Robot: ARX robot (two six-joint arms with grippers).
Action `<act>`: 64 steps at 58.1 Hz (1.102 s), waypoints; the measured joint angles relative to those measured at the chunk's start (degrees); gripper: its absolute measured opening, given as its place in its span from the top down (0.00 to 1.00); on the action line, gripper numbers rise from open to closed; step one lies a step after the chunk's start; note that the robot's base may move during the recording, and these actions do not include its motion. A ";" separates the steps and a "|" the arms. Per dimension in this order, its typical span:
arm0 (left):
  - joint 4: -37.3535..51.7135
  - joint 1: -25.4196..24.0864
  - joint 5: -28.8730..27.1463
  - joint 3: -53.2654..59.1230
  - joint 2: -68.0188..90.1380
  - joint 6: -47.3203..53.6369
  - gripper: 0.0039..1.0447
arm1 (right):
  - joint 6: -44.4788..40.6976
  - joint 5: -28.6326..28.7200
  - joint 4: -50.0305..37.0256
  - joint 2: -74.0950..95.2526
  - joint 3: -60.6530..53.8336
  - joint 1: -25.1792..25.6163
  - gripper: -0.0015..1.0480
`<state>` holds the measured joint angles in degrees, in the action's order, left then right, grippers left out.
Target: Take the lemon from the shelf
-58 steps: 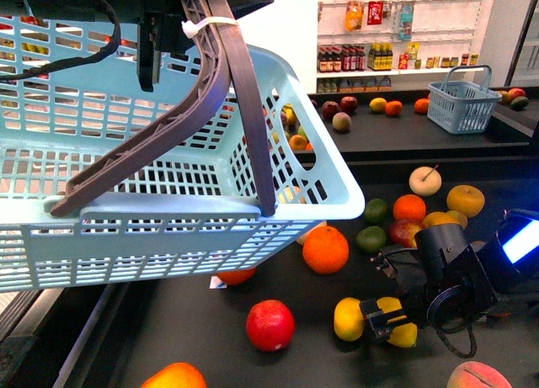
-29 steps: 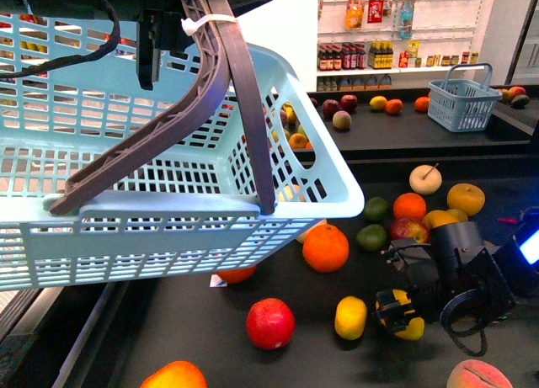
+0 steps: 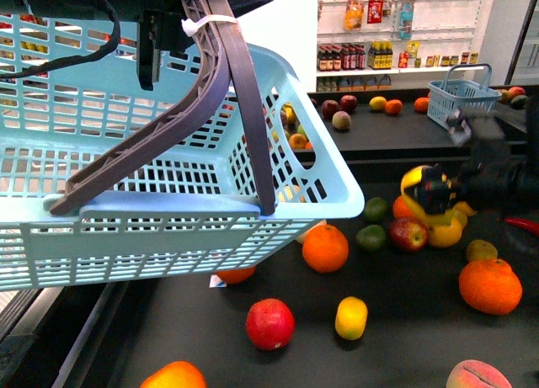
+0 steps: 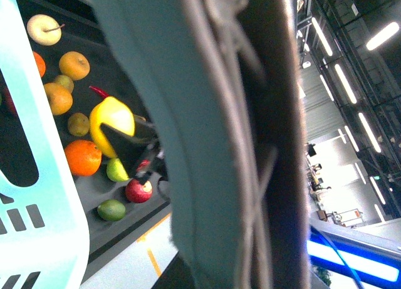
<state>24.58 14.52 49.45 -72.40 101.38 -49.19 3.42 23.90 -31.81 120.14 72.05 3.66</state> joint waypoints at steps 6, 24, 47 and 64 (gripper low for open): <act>0.00 0.00 -0.02 0.00 0.00 0.00 0.95 | 5.29 3.30 1.49 -5.64 -0.61 -1.14 0.40; 0.00 0.00 0.00 0.00 0.00 0.00 0.95 | 16.37 8.09 3.45 -10.29 -0.72 -8.76 0.40; 0.00 0.00 -0.02 0.00 0.00 0.00 0.95 | 14.58 5.14 4.55 -9.42 -1.11 -16.24 0.40; 0.00 0.00 -0.11 0.00 0.00 0.02 0.95 | 14.29 3.61 2.86 -7.37 -0.94 -17.64 0.07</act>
<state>24.58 14.52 49.34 -72.40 101.38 -49.17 17.72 27.51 -28.95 112.77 71.11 -13.98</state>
